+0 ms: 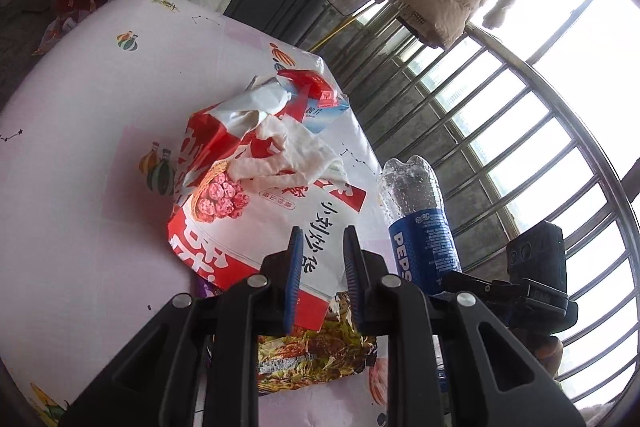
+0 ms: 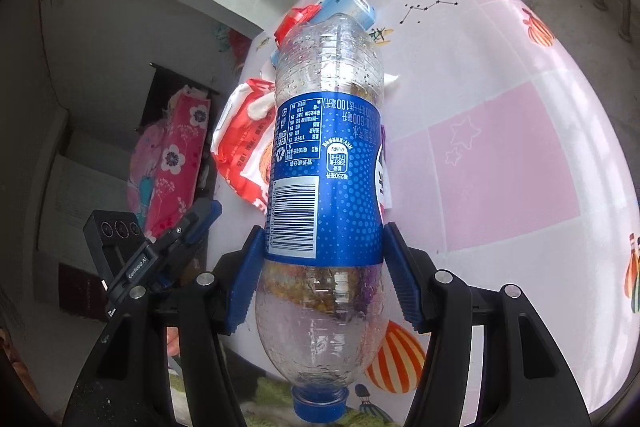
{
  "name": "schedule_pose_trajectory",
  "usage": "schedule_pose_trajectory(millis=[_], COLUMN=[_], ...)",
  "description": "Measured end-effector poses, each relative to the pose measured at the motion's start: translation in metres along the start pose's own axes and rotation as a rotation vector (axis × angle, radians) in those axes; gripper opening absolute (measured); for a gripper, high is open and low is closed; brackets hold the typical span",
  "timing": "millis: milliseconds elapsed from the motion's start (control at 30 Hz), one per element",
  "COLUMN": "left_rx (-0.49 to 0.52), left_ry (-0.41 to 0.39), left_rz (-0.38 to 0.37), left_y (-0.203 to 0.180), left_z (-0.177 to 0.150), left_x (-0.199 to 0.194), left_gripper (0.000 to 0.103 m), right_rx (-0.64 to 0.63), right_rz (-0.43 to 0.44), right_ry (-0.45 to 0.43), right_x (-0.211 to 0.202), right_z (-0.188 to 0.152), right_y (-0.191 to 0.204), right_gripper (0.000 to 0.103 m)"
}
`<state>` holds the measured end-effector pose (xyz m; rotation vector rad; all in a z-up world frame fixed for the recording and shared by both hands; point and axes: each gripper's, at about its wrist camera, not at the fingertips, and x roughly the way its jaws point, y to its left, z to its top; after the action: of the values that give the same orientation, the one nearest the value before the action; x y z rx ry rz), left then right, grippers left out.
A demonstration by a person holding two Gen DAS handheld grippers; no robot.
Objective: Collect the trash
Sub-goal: 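Grasp the Pepsi bottle with the right tool and lift it, then grasp the white tissue with the left tool while the right tool holds the Pepsi bottle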
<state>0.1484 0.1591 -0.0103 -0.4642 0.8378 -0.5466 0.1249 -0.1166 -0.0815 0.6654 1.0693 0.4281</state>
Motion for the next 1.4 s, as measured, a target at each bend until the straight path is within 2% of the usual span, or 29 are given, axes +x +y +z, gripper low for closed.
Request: schedule_pose_trajectory(millis=[100,200,367,533,667,733,833,1067,1267,1400], left_rx=[0.068,0.115,0.186,0.240,0.235,0.249,0.255,0.255,0.293,0.277], left_ry=[0.008,0.058,0.151,0.186,0.220,0.219,0.212,0.163,0.058,0.032], left_rz=[0.038,0.080,0.219,0.286,0.315,0.325,0.327,0.304,0.242,0.148], left_y=[-0.019,-0.029,-0.036,-0.038,-0.032,-0.031,-0.029,-0.035,-0.063,-0.086], left_z=[0.019,0.035,0.054,0.059,0.056,0.054,0.053,0.059,0.076,0.092], left_x=[0.022,0.054,0.109,0.142,0.159,0.161,0.160,0.137,0.098,0.076], left_gripper=[0.020,0.020,0.021,0.021,0.021,0.014,0.007,0.003,0.003,0.003], right_rx=[0.034,0.080,0.131,0.171,0.188,0.196,0.210,0.223,0.224,0.228], right_rz=[0.034,0.070,0.105,0.128,0.145,0.152,0.159,0.166,0.198,0.222], right_ry=[-0.037,-0.065,-0.085,-0.089,-0.086,-0.087,-0.087,-0.101,-0.149,-0.190], right_x=[-0.001,0.003,0.013,0.017,0.017,0.019,0.017,0.008,-0.005,-0.025], right_z=[0.012,0.023,0.037,0.047,0.044,0.044,0.045,0.041,0.040,0.033], right_y=[-0.010,-0.020,-0.037,-0.054,-0.064,-0.066,-0.068,-0.074,-0.076,-0.079], right_gripper=[0.056,0.056,0.056,0.056,0.056,0.056,0.056,0.056,0.056,0.056])
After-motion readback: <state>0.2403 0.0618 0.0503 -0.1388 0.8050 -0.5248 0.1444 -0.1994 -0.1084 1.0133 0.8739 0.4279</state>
